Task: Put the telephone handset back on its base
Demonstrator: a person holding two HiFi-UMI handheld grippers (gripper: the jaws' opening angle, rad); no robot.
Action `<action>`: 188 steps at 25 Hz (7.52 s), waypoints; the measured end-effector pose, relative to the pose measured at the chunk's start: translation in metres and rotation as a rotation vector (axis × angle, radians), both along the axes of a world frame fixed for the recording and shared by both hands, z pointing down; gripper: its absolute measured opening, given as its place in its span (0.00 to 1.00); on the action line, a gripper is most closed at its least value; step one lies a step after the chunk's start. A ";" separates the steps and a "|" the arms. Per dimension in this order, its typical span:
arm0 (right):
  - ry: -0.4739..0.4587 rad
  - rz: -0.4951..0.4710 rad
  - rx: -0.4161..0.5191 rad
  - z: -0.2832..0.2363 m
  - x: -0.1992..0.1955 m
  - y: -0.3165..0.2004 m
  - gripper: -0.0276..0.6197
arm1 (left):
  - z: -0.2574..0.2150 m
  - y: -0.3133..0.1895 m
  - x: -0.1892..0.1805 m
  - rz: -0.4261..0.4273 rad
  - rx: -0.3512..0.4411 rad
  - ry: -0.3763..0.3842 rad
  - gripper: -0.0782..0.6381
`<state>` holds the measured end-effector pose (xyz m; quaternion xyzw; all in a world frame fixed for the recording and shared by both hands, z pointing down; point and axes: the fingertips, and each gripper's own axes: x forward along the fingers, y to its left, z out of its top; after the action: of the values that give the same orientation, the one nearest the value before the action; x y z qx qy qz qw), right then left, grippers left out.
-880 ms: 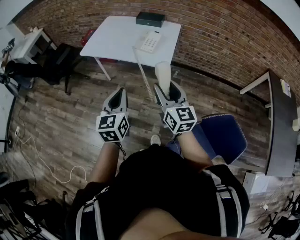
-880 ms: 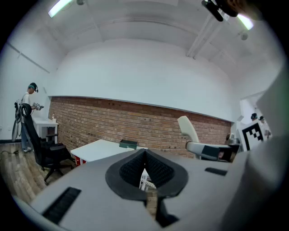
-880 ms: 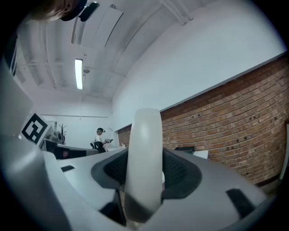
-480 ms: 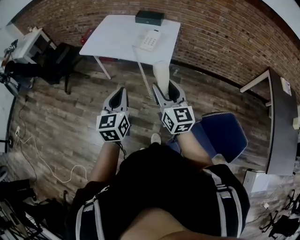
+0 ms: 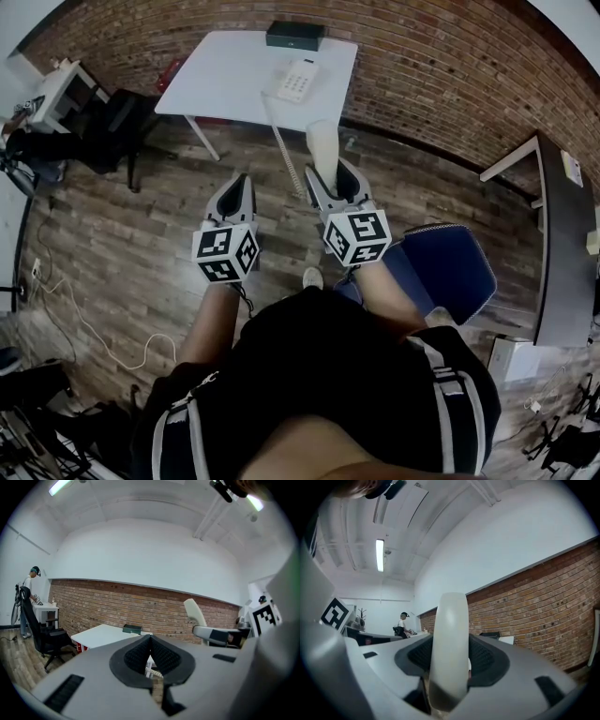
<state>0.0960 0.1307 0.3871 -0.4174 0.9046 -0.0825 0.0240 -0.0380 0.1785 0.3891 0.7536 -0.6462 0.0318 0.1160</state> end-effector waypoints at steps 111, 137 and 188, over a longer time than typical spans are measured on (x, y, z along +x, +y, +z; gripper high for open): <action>-0.137 0.320 -0.614 0.135 -0.162 -0.485 0.36 | 0.087 -0.495 -0.169 0.315 -0.191 0.072 0.11; 0.026 0.510 -0.856 0.253 -0.188 -0.546 0.36 | 0.097 -0.514 -0.212 0.276 -0.203 0.071 0.11; 0.049 0.511 -0.649 0.223 -0.199 -0.572 0.43 | 0.107 -0.525 -0.220 0.270 -0.208 0.093 0.11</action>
<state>-0.1031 -0.4414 0.6104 -0.6164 0.6991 -0.3451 -0.1105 -0.2580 -0.3463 0.4959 0.8182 -0.5263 0.0785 0.2178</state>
